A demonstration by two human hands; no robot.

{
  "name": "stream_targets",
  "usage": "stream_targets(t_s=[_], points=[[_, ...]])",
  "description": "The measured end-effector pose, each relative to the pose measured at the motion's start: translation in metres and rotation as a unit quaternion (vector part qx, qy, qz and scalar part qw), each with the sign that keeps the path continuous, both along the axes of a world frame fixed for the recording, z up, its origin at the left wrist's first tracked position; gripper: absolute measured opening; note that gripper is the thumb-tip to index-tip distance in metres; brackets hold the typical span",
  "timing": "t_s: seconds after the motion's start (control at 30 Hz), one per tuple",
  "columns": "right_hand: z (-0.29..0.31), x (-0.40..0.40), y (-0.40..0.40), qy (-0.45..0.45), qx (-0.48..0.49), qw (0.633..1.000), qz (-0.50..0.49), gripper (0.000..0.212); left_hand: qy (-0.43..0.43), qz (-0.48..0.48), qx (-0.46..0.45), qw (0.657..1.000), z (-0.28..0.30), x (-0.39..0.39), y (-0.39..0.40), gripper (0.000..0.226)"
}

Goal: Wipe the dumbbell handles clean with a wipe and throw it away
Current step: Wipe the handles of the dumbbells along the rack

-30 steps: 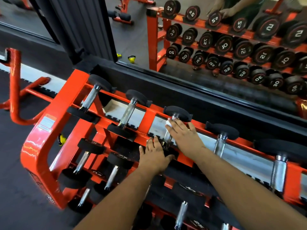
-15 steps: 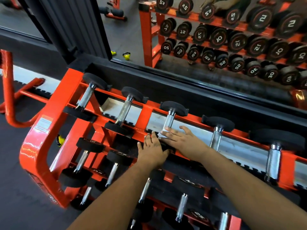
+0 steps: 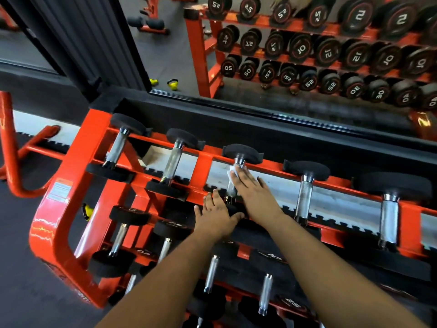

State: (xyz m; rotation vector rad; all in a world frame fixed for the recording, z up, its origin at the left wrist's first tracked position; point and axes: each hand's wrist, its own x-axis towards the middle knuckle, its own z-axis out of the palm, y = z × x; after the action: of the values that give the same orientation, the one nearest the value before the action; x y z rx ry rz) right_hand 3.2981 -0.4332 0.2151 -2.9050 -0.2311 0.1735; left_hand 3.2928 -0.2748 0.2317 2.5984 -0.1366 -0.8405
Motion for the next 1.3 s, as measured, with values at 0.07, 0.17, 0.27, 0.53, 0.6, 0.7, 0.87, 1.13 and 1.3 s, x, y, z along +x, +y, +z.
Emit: stream_targets(t_s=[0.07, 0.17, 0.27, 0.53, 0.6, 0.7, 0.87, 1.13, 1.3], points=[[0.002, 0.010, 0.005, -0.010, 0.069, 0.996, -0.047, 0.092, -0.002, 0.001, 0.003, 1.000, 0.001, 0.000, 0.000, 0.110], [0.004, -0.005, 0.015, 0.035, 0.281, 0.951, -0.127, 0.080, -0.001, -0.005, 0.005, 1.000, 0.001, 0.001, 0.000, 0.107], [-0.002, -0.033, 0.019, 0.092, 0.414, 0.889, -0.171, 0.066, -0.005, -0.007, 0.007, 1.000, -0.002, 0.000, 0.002, 0.104], [0.012, 0.002, 0.019, 0.118, 0.498, 0.823, -0.248, 0.062, 0.006, -0.004, 0.004, 1.000, 0.000, 0.002, 0.001, 0.110], [0.014, -0.019, 0.025, 0.136, 0.495, 0.824, -0.242, 0.057, 0.007, -0.001, -0.002, 1.000, 0.000, 0.000, 0.001, 0.108], [0.016, -0.043, 0.031, 0.158, 0.491, 0.820, -0.248, 0.051, 0.002, 0.008, -0.016, 1.000, 0.001, 0.000, 0.001, 0.103], [0.036, -0.013, 0.039, 0.131, 0.508, 0.788, -0.324, 0.046, -0.001, 0.008, -0.025, 1.000, 0.002, -0.004, 0.001, 0.107], [0.056, -0.003, 0.052, 0.129, 0.586, 0.679, -0.422, 0.025, -0.015, 0.008, -0.034, 0.999, 0.000, -0.005, 0.002, 0.106], [0.075, 0.021, 0.053, 0.143, 0.576, 0.654, -0.469, 0.007, -0.035, 0.027, -0.048, 0.998, -0.006, -0.008, 0.000, 0.109]])
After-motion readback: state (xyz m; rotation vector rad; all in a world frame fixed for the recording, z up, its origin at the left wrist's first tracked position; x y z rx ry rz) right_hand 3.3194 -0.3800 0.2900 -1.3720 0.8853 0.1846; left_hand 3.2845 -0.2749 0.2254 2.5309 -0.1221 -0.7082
